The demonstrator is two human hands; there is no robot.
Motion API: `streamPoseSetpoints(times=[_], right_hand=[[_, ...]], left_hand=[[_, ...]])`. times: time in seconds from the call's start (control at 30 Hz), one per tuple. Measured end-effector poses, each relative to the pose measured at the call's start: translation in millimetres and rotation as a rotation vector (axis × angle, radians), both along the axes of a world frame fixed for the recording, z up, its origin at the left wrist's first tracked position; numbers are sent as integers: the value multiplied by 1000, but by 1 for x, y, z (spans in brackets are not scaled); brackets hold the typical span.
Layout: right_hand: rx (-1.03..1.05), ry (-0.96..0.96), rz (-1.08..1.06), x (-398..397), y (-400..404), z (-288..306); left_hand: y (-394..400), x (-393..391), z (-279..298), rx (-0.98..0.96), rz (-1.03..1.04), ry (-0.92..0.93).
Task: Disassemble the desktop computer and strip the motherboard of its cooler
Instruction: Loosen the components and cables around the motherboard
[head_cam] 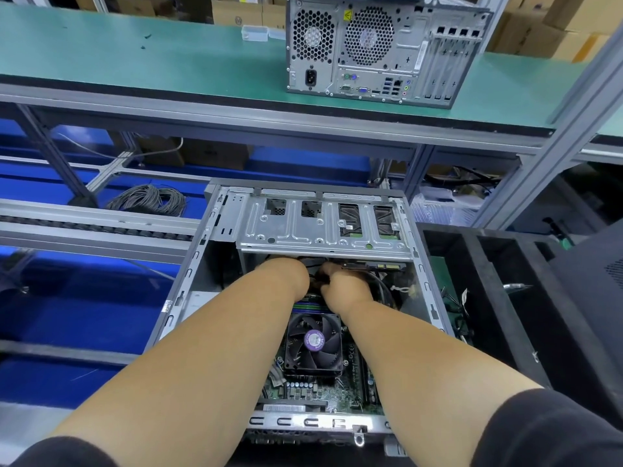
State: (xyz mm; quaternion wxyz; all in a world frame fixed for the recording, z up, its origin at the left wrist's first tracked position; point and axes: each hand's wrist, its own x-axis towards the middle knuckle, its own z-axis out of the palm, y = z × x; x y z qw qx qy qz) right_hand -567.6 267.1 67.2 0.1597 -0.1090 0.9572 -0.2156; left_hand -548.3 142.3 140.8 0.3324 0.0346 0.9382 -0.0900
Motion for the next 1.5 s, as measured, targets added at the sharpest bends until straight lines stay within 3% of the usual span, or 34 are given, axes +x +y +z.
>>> streamPoseSetpoints(times=[0.6, 0.83, 1.2, 1.33, 1.5], right_hand=[[-10, -7, -20, 3, 2, 4], [-30, -16, -67, 4, -1, 7], [-65, -179, -88, 4, -8, 18], [157, -274, -3, 17, -13, 42], [407, -347, 175, 49, -7, 91]], left_hand=[[3, 2, 9, -7, -87, -44], [-1, 3, 13, 21, -32, -2], [6, 11, 17, -34, 4, -59], [11, 18, 25, -77, -116, -77], [-12, 32, 29, -31, -141, 98]])
